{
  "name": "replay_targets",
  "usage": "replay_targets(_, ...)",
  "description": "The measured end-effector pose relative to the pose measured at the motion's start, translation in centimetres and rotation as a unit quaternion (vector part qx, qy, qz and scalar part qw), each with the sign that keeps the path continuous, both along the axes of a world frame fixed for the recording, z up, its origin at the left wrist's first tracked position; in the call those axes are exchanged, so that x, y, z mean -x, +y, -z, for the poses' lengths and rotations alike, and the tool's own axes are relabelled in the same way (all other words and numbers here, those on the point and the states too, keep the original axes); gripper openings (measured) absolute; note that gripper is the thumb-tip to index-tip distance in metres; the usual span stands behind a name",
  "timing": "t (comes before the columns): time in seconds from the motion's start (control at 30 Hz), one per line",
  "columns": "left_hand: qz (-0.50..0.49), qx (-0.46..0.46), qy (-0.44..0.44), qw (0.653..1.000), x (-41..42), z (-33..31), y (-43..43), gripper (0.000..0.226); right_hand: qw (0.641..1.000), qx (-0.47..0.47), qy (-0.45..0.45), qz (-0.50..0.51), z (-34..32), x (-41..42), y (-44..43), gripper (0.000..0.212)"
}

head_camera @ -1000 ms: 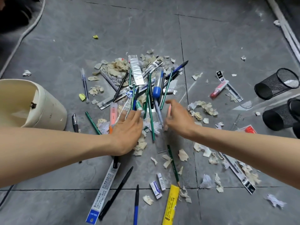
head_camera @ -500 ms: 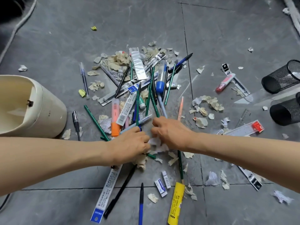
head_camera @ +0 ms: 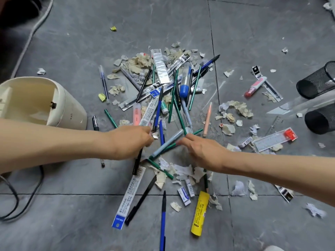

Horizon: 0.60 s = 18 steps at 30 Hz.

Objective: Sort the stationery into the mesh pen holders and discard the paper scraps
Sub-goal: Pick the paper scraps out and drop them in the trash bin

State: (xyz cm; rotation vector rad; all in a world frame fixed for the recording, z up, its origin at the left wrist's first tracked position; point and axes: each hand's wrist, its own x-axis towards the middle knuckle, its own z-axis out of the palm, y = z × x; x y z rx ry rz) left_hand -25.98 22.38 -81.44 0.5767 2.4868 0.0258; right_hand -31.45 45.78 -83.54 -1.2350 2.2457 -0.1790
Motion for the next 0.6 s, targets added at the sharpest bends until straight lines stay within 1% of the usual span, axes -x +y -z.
replay_targets(0.07,-0.089,0.035,0.034,0.995,0.7,0.3,-0.8,0.018,0.999,-0.001,0.037,0.002,-0.2,0.7,-0.9,0.052)
replay_targets(0.13,-0.226,0.02,0.053,0.972,1.3,1.1,-1.6,0.01,0.995,-0.014,0.09,-0.04,-0.1,1.4,-2.1,0.054)
replay_targets(0.2,-0.351,-0.023,0.042,0.935,2.0,2.3,-1.7,0.016,0.98,-0.035,0.151,-0.127,0.3,1.9,-3.0,0.059)
replay_targets(0.27,-0.412,-0.058,0.011,0.909,2.3,3.2,-1.3,0.027,0.966,-0.053,0.17,-0.187,0.4,2.2,-3.8,0.063)
replay_targets(0.33,-0.432,-0.064,0.0,0.9,2.2,3.6,-0.8,0.039,0.959,-0.069,0.176,-0.21,0.5,2.2,-4.6,0.062)
replay_targets(0.4,-0.445,-0.082,0.006,0.892,2.3,3.7,-0.3,0.049,0.951,-0.082,0.18,-0.237,0.4,2.1,-4.7,0.046)
replay_targets(0.43,-0.444,-0.1,0.007,0.891,2.3,3.7,0.0,0.05,0.946,-0.083,0.183,-0.254,0.5,2.1,-4.4,0.037)
replay_targets(0.5,-0.418,-0.139,-0.013,0.898,2.3,3.8,0.7,0.046,0.941,-0.08,0.187,-0.271,1.0,2.1,-3.5,0.027)
replay_targets(0.57,-0.38,-0.161,-0.052,0.909,1.9,4.2,1.5,0.046,0.951,-0.068,0.183,-0.239,1.3,2.2,-2.5,0.015)
replay_targets(0.6,-0.361,-0.16,-0.056,0.917,1.7,4.4,1.9,0.043,0.958,-0.061,0.178,-0.216,1.4,2.4,-2.1,0.016)
